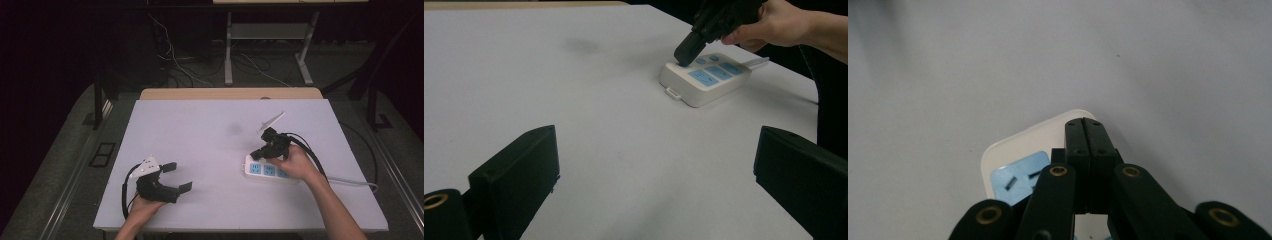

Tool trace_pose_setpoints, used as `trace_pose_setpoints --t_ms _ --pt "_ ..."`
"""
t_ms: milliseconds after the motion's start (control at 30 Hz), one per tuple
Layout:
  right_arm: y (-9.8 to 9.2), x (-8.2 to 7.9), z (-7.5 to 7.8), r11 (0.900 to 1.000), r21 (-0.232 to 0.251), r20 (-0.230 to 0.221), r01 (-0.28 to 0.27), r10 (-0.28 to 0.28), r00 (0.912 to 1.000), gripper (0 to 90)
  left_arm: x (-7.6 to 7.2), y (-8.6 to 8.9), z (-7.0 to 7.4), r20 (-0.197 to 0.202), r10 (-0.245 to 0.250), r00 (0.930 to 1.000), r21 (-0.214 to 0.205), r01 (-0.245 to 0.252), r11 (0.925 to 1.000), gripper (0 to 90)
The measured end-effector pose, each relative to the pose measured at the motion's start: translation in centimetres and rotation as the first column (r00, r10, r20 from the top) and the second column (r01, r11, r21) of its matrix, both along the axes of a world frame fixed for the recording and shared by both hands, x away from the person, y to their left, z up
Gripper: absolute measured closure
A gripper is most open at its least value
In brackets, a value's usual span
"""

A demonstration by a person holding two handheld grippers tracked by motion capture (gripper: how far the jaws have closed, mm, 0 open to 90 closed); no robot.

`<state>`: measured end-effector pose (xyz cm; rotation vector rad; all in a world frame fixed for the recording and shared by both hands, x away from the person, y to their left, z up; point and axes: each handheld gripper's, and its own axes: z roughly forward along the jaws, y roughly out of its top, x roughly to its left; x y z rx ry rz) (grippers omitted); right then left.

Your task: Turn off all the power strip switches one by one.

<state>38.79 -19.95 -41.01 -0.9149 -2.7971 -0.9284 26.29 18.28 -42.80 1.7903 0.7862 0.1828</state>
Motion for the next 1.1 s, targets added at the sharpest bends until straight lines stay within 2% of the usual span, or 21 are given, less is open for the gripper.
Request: trace_pose_setpoints --t_ms 67,333,367,567,667,867,1000,1100 --pt "0.3 0.0 -0.2 0.9999 0.012 -0.017 -0.005 0.005 0.9998 90.0 0.0 0.0 0.0 0.001 -0.002 1.0000 0.002 0.002 1.0000 2.8" --pt "0.3 0.0 -0.2 0.9999 -0.005 -0.005 -0.013 0.013 0.9999 90.0 -0.1 0.0 0.0 0.002 -0.002 1.0000 -0.001 0.002 1.0000 2.8" --pt "0.1 0.2 -0.3 0.9999 0.010 -0.013 -0.009 0.009 0.9999 90.0 -0.1 0.0 0.1 0.004 0.000 1.0000 -0.002 0.000 1.0000 2.8" --pt "-0.3 -0.2 -0.6 0.9989 0.047 0.013 -0.005 0.004 0.9999 90.0 0.0 0.0 0.0 0.001 -0.001 1.0000 -0.003 0.001 1.0000 3.0" --pt "-0.2 -0.2 -0.5 0.9991 0.040 0.018 -0.011 0.011 0.9998 90.0 0.0 -0.1 0.0 0.000 -0.004 1.0000 -0.001 0.004 1.0000 3.0" --pt "-0.1 0.0 -0.4 0.9992 0.039 0.000 -0.009 0.009 1.0000 90.0 0.1 0.0 -0.1 -0.003 -0.005 1.0000 -0.001 0.005 1.0000 3.0" --pt "0.1 0.1 -0.3 0.9998 0.017 -0.002 -0.013 0.013 0.9999 90.0 0.2 0.0 -0.1 -0.004 -0.004 1.0000 -0.002 0.004 1.0000 3.0" --pt "0.1 0.1 0.6 0.9996 0.025 0.009 -0.008 0.008 0.9999 90.0 0.2 -0.1 -0.1 -0.003 -0.006 1.0000 -0.003 0.006 1.0000 3.0"
